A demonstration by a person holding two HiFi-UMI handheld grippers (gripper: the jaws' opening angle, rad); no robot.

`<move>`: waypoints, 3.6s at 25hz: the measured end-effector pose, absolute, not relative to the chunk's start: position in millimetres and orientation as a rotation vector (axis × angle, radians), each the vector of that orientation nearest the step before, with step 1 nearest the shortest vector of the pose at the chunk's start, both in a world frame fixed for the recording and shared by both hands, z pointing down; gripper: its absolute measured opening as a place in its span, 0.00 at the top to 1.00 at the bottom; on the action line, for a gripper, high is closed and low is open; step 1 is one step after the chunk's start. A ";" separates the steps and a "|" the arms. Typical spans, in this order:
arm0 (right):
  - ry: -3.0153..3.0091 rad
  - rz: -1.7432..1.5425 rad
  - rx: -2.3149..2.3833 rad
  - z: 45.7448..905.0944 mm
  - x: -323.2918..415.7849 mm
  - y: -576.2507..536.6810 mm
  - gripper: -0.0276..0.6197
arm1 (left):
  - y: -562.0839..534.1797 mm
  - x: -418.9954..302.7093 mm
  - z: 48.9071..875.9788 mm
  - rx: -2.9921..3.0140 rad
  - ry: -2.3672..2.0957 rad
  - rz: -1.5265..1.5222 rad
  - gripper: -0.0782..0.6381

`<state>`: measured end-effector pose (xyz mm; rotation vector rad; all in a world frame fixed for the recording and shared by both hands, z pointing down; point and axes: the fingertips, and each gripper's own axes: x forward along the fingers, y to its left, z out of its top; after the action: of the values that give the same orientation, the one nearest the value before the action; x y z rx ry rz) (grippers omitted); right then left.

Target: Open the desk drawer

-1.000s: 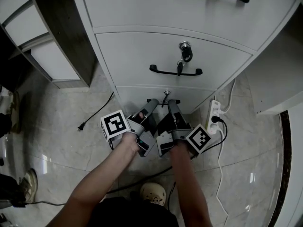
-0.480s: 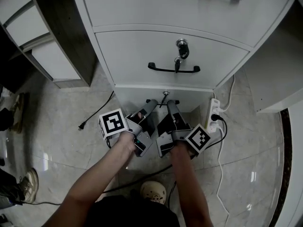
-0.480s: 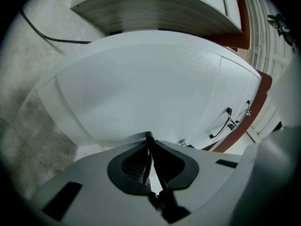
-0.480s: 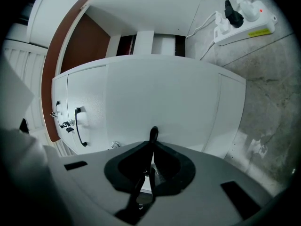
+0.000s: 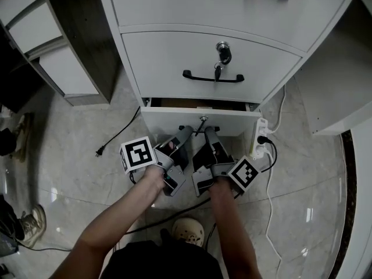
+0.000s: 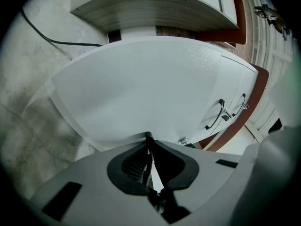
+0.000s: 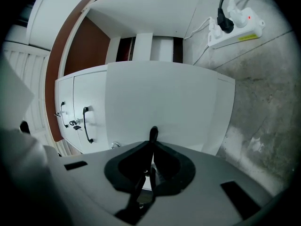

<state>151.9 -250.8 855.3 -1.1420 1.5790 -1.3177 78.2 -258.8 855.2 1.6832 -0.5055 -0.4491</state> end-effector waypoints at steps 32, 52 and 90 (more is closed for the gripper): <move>1.620 -1.311 -1.190 853.7 142.5 -177.8 0.89 | -187.2 69.8 855.3 1.722 -0.480 -0.406 0.83; 1.642 -1.269 -1.214 854.0 140.4 -149.0 0.89 | -157.4 68.3 854.7 1.771 -0.494 -0.361 0.83; 2.014 -1.211 -1.540 888.9 137.3 -115.9 0.79 | -102.4 63.7 898.4 2.154 -0.476 0.176 0.79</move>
<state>137.3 -115.9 888.9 -1.5401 2.0141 -1.2108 63.7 -102.4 898.4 2.1542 -0.4764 0.1764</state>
